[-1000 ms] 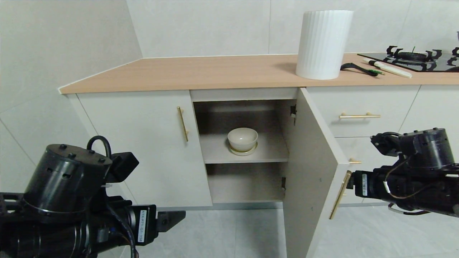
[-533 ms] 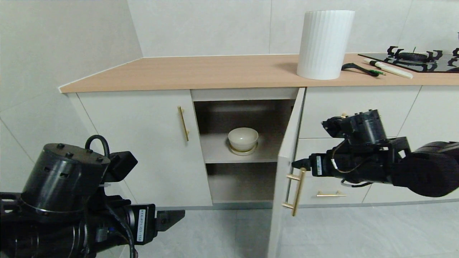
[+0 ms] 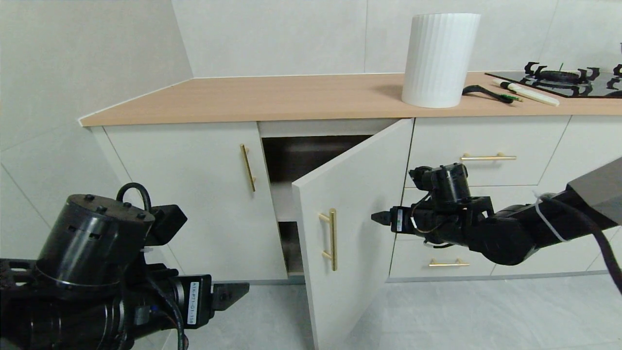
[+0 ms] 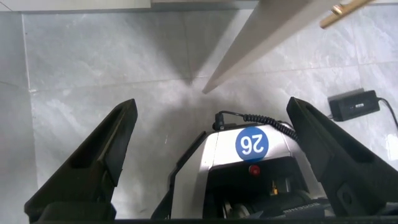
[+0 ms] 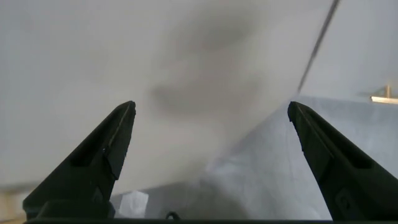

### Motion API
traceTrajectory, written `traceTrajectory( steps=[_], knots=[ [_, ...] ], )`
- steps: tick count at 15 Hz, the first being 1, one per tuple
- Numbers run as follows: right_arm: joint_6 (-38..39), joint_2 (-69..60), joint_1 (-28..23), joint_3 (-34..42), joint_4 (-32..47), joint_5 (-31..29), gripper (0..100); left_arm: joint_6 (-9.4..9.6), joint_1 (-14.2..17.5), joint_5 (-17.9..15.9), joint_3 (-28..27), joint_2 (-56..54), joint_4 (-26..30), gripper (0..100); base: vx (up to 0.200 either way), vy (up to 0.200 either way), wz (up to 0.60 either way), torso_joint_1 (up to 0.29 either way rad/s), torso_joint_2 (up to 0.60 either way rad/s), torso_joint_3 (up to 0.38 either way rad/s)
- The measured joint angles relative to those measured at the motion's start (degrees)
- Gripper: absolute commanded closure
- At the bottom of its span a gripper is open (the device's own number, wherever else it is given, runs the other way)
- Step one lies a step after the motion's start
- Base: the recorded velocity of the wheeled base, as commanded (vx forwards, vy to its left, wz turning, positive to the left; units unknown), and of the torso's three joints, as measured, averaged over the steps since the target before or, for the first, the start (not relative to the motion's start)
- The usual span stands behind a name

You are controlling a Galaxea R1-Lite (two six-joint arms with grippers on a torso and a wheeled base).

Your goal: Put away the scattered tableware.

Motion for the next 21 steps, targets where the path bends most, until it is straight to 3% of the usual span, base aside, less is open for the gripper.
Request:
traceTrajectory(
  steps=[2,5,8,17,21],
  knots=[
    [0.09,1.33,0.06,0.09,-0.2,0.0,0,0.0,0.02,0.04,0.0,0.11,0.0,0,0.0,0.0,0.0,0.0,0.0,0.0],
    [2.71,3.8,0.01,-0.13,-7.17,-0.24,0,0.15,0.09,0.2,-0.09,-0.05,0.11,0,0.0,0.0,0.0,0.0,0.0,0.0],
    [3.21,5.53,0.34,-0.66,-7.34,-0.27,0,1.69,0.52,0.22,0.11,-0.28,0.41,0,0.2,0.0,0.0,-0.002,0.01,0.001],
    [4.71,7.06,1.24,-1.26,-7.29,-0.44,0,1.67,0.72,0.22,0.2,-0.91,0.35,0,0.0,0.0,0.0,0.0,0.0,0.0],
    [12.02,10.01,2.01,-7.28,-7.34,-5.14,0,1.67,0.74,0.2,0.26,-0.94,0.35,0,0.0,0.0,0.0,0.0,0.0,0.0]
  ],
)
